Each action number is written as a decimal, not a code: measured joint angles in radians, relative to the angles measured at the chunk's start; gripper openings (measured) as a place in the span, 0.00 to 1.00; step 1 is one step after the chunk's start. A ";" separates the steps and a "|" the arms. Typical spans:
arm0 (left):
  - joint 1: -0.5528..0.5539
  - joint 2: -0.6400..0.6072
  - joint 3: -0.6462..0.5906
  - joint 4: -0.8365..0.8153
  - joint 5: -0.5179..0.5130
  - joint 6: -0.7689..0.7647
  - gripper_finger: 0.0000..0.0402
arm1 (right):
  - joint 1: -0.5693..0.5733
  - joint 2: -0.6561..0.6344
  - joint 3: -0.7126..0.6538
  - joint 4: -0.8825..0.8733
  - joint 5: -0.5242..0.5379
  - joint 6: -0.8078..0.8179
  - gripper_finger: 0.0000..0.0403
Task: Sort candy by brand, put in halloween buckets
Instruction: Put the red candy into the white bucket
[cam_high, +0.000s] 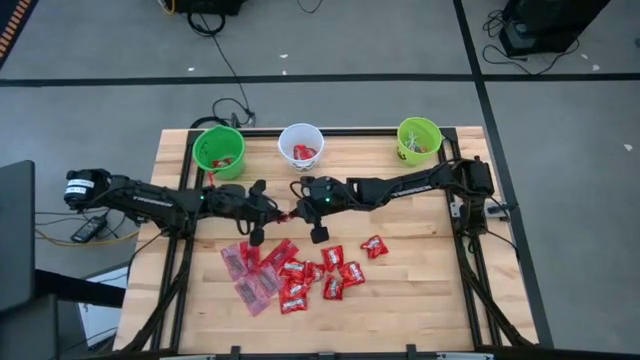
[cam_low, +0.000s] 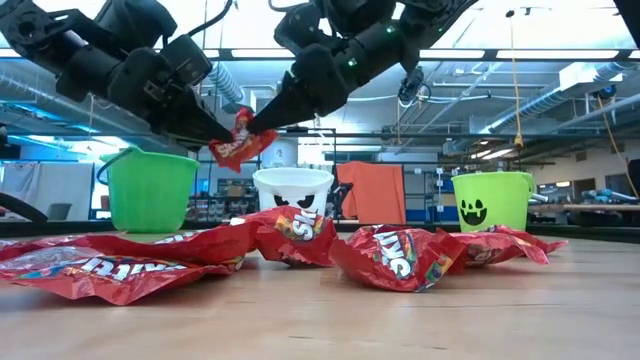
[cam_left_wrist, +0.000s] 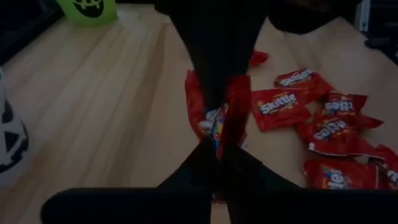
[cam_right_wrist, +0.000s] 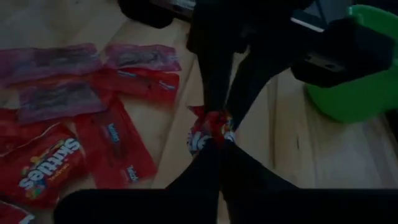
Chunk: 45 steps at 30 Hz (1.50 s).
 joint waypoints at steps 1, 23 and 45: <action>0.000 0.000 0.000 -0.002 -0.004 0.000 0.10 | -0.005 0.000 0.000 0.004 0.010 0.013 0.04; 0.000 -0.002 0.002 -0.118 -0.226 -0.049 0.52 | -0.263 0.003 0.006 0.205 0.525 0.075 0.04; -0.069 -0.060 0.047 -0.638 0.223 -0.074 0.52 | -0.109 -0.066 0.006 -0.078 0.488 0.163 0.56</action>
